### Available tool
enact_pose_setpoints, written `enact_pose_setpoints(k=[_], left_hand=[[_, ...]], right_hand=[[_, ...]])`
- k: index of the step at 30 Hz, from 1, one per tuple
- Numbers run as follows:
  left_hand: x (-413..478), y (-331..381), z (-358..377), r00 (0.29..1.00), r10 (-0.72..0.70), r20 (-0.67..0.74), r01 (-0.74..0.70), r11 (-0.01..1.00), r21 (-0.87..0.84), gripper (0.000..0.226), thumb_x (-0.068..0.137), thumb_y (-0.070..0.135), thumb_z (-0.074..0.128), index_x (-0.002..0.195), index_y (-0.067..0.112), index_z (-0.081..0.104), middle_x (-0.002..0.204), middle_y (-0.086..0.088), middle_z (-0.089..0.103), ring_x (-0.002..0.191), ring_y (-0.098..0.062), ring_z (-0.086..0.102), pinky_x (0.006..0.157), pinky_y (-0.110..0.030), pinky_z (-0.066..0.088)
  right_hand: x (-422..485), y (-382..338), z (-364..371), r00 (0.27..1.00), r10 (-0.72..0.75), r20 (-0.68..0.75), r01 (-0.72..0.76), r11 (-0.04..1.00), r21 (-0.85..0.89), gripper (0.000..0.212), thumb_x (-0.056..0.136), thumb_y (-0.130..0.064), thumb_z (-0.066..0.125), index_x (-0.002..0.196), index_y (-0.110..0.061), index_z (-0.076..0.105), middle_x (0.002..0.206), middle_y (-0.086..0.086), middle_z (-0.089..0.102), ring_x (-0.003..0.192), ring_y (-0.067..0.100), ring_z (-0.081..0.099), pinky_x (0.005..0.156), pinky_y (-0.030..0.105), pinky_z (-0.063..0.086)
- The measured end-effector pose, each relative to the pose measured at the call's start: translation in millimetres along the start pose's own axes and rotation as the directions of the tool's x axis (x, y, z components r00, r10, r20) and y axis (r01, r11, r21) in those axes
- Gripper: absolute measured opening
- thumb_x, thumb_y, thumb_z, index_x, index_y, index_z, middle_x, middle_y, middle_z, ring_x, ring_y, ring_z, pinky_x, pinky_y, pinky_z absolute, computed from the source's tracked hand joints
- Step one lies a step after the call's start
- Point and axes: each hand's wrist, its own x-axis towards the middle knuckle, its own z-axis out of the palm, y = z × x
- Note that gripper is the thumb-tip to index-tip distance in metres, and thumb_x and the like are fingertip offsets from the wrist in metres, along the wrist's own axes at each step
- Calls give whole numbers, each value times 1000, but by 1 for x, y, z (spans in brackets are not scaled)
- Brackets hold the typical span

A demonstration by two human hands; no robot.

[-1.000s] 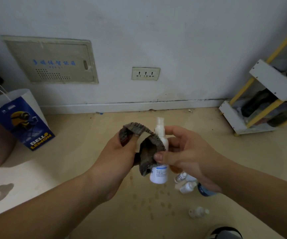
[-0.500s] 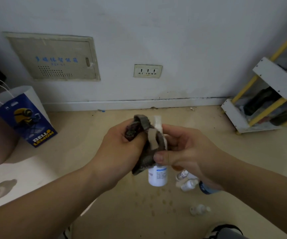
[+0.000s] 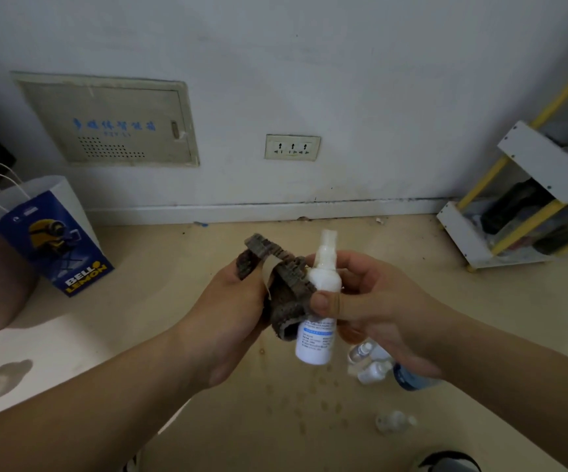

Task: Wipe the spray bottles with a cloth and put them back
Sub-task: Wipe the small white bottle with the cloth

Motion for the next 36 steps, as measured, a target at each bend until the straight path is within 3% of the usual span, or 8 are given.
enact_pose_setpoints(k=[7,11,17,19,24,29,33,36], left_hand=[[-5,0,15,980,198,4,-186,919,348,21,107,24,52,111,31,72,102,11,78,94,-6,75,76,-23,62],[-7,-9,17,964,253,-82,-202,897,393,20,108,28,49,112,30,69,98,10,77,89,-10,75,71,-24,62],[-1,-15,14,977,161,-141,-132,972,195,33,110,27,44,101,25,75,93,3,80,87,-13,77,67,-23,61],[3,-18,16,989,52,-136,-40,995,92,47,110,25,40,89,35,80,86,8,80,82,-7,77,68,-25,59],[7,-16,10,983,-175,-62,163,974,-159,38,109,36,39,120,21,73,114,-4,79,108,-24,75,102,-51,53],[5,-12,3,986,-151,-70,141,981,-133,44,111,35,36,120,14,73,114,-11,77,110,-34,72,102,-58,52],[9,-8,8,990,-103,-97,97,993,-62,34,108,34,41,111,18,71,94,-4,81,89,-20,79,83,-45,56],[6,-8,16,997,-39,-70,47,992,119,28,108,31,45,102,34,71,88,6,80,84,-13,78,78,-38,59]], right_hand=[[-1,-2,9,991,-131,-18,123,967,-224,42,85,19,66,121,-3,70,68,-10,73,52,0,65,48,9,47],[1,1,17,970,-239,-42,189,852,-488,49,85,4,75,124,-26,73,94,-15,79,85,-1,74,75,17,58],[4,4,13,976,-218,-17,208,948,-241,45,84,7,74,123,-14,73,105,12,78,97,28,75,83,39,63],[2,3,14,979,-205,20,205,964,-168,45,84,8,73,124,-13,72,104,17,76,91,30,75,76,34,62],[6,-4,7,992,-103,71,103,995,16,49,83,5,66,128,-14,68,101,6,78,82,12,74,60,18,55],[10,-1,-4,995,-5,102,-9,990,137,50,82,3,64,128,-16,69,105,7,77,87,16,74,67,25,58],[10,3,-6,986,5,168,-27,991,133,45,91,0,65,133,-16,67,127,17,70,116,33,69,90,38,58],[12,2,-8,988,0,153,-7,999,47,46,94,-5,65,138,-18,62,126,22,69,113,37,69,84,37,58]])
